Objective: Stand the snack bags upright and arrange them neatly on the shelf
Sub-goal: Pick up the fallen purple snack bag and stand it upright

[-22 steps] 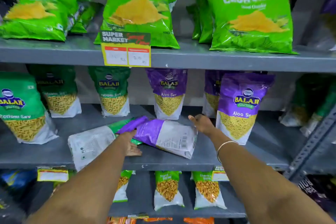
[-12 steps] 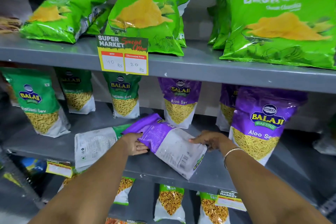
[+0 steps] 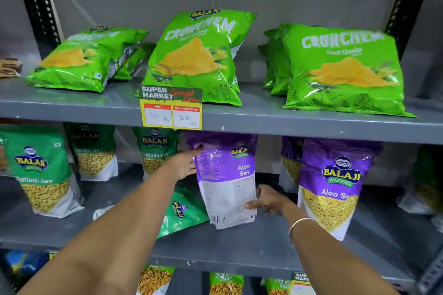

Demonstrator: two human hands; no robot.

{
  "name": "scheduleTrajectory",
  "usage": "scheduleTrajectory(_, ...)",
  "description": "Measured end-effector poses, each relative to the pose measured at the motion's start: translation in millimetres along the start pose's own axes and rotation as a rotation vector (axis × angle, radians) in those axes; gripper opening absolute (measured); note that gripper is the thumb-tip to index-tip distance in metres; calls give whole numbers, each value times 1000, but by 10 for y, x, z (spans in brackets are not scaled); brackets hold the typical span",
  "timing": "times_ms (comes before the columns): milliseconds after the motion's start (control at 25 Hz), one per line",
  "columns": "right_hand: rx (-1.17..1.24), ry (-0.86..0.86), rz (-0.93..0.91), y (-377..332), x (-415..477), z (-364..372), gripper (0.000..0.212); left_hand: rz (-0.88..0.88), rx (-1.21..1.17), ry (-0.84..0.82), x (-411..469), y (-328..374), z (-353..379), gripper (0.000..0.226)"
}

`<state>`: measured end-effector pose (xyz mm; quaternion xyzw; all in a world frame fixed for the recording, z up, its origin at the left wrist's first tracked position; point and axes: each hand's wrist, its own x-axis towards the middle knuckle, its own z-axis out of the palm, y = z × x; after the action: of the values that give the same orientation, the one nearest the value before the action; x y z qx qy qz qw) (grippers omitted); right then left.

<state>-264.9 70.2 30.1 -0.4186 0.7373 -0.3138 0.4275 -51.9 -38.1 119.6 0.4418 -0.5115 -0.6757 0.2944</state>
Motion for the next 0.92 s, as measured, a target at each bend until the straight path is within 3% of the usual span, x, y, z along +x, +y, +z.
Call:
scheduleTrajectory(80,67,123,-25,117,81,64,39,43,50,-62,79,29,68,13)
scheduleTrajectory(200,74,232,-53,521,465,120,86,54,63,-152,216,-69,71,6)
scheduleTrajectory(240,68,243,-66,607,510,144,89,46,63,-183,250,-127,64,6)
scheduleTrajectory(400,29,308,-31,374,126,216,57,-36,104,-253,275,-343,-8,13)
scheduleTrajectory(520,-60,328,8,321,121,193,63,-150,284,-292,252,-543,-79,59)
scheduleTrajectory(600,-35,317,86,287,87,220,68,-182,345,-340,256,-635,-93,48)
scheduleTrajectory(760,218,172,206,250,45,290,18,-235,385,-370,285,-715,-103,34)
scheduleTrajectory(920,214,59,174,186,-6,252,17,-195,410,-338,270,-795,-26,23)
